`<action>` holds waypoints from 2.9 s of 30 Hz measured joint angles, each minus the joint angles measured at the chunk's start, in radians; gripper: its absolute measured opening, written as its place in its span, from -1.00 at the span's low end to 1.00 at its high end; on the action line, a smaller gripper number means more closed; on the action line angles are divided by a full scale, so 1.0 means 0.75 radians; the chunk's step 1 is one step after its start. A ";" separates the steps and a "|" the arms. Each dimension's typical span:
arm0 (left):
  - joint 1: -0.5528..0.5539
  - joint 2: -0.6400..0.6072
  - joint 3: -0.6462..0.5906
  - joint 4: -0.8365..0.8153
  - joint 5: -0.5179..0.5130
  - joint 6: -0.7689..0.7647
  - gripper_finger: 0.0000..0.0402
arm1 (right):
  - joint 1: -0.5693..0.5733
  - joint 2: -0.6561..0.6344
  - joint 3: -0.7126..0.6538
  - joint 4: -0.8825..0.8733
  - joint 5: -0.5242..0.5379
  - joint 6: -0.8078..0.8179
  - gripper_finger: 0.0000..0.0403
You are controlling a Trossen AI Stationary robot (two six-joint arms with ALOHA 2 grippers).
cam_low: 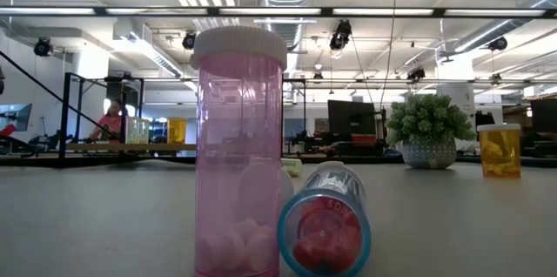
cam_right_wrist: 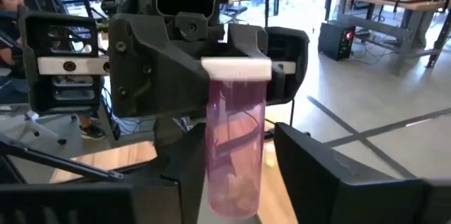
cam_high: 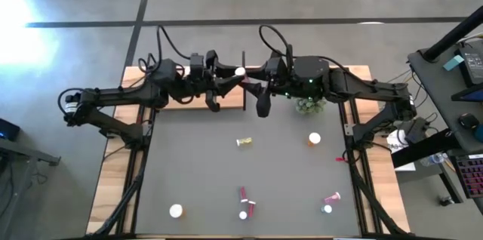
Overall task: Pick and place medicine bottles onto shelf by color
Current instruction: Put the top left pink pill bottle on the shelf
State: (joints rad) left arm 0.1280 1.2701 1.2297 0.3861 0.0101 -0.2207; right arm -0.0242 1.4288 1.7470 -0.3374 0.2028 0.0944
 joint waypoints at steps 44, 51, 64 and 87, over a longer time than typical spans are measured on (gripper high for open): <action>0.000 0.014 0.003 -0.753 0.089 -0.258 0.31 | 0.020 0.023 -0.002 -0.654 -0.035 0.301 -0.54; 0.000 0.066 0.003 -0.779 0.192 -0.259 0.31 | 0.079 0.100 -0.001 -0.676 -0.132 0.322 -0.54; 0.001 0.074 0.003 -0.775 0.282 -0.256 0.31 | 0.084 0.140 -0.001 -0.694 -0.133 0.307 -0.54; 0.001 0.075 0.003 -0.771 0.305 -0.253 -0.20 | 0.084 0.146 0.000 -0.656 -0.132 0.258 -0.54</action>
State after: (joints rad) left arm 0.1287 1.3262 1.2316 -0.1925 0.2389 -0.4107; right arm 0.0391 1.5383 1.7470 -0.8291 0.1040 0.2878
